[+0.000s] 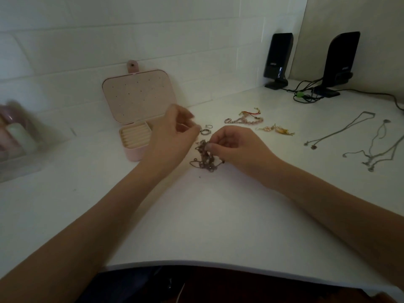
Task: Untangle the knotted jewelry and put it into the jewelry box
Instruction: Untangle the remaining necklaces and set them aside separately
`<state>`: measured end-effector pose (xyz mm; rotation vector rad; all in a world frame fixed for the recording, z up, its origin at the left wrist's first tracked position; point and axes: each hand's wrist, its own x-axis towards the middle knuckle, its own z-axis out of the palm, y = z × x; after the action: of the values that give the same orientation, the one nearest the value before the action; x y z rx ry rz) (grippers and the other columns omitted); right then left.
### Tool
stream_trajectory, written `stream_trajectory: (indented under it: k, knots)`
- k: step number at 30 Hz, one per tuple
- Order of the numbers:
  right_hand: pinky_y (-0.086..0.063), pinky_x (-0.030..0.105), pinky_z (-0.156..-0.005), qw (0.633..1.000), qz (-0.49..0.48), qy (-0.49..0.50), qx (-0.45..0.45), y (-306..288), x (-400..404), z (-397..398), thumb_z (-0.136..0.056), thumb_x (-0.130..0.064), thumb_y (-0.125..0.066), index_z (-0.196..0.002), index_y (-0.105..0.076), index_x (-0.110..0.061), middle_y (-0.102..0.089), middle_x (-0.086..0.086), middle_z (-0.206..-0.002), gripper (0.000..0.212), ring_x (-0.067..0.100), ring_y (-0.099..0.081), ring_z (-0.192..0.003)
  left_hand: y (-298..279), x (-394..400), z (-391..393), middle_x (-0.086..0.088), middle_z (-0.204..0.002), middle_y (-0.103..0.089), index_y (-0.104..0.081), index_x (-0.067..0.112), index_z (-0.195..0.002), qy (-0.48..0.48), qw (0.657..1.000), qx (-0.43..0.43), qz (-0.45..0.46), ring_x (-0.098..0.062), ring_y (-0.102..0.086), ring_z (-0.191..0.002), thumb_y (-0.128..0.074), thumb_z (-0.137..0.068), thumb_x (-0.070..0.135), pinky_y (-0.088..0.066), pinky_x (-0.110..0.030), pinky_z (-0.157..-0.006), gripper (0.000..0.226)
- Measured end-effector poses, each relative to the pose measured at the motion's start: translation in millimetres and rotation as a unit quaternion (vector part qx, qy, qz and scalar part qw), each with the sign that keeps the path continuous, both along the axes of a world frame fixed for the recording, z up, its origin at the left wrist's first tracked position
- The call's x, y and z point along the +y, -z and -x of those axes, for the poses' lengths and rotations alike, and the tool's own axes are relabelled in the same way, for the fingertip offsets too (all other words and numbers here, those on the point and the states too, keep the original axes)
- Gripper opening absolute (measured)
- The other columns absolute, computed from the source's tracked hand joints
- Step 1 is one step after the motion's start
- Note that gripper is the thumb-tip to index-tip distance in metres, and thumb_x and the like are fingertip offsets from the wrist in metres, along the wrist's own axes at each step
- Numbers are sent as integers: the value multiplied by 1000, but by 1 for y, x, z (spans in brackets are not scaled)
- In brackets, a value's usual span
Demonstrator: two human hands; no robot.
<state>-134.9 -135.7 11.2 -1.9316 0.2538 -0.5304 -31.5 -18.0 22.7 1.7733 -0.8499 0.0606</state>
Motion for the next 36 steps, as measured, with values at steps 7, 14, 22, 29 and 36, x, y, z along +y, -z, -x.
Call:
stream_trajectory:
  k: [7,14,22,29,36]
  knots:
    - [-50,16,-60,986,-162,-23,-41,-6,-5,6,-88,1,-63,-88,-59,-10,-66,5,-76,12,6,-63,-63,-3,-1,5,-7,-83,-67,-58,5,-93,176,950,256,-25,-15,-67,-74,-64,-88,10,-58,-27,-76,9]
    - [-51,23,-68,974,-218,-49,-30,-14,-11,10,-91,0,-57,-107,-58,-9,-62,4,-82,18,10,-58,-68,-6,3,0,2,-79,-67,-59,12,-83,224,925,306,-9,-4,-63,-67,-70,-72,6,-56,-21,-76,16]
    - [-49,25,-70,982,-164,-84,44,-19,-12,15,-94,-1,-49,-109,-64,-11,-59,10,-93,23,19,-50,-80,-5,2,8,1,-76,-66,-53,13,-81,215,935,281,32,-10,-63,-73,-57,-89,-3,-55,-28,-79,18]
    - [-46,26,-65,999,-16,-36,14,-11,-11,12,-86,-19,-69,-91,-63,-16,-65,6,-86,8,9,-56,-68,-2,-2,17,-4,-71,-63,-45,12,-83,176,954,238,35,-16,-62,-59,-52,-92,-3,-55,-27,-60,19]
    - [-52,26,-69,999,-27,-22,-35,-12,-16,10,-84,-7,-70,-78,-63,-11,-67,-3,-69,10,11,-64,-65,11,-3,19,-5,-67,-56,-48,12,-81,74,997,-4,-22,-14,-54,-64,-51,-95,14,-44,-31,-61,15]
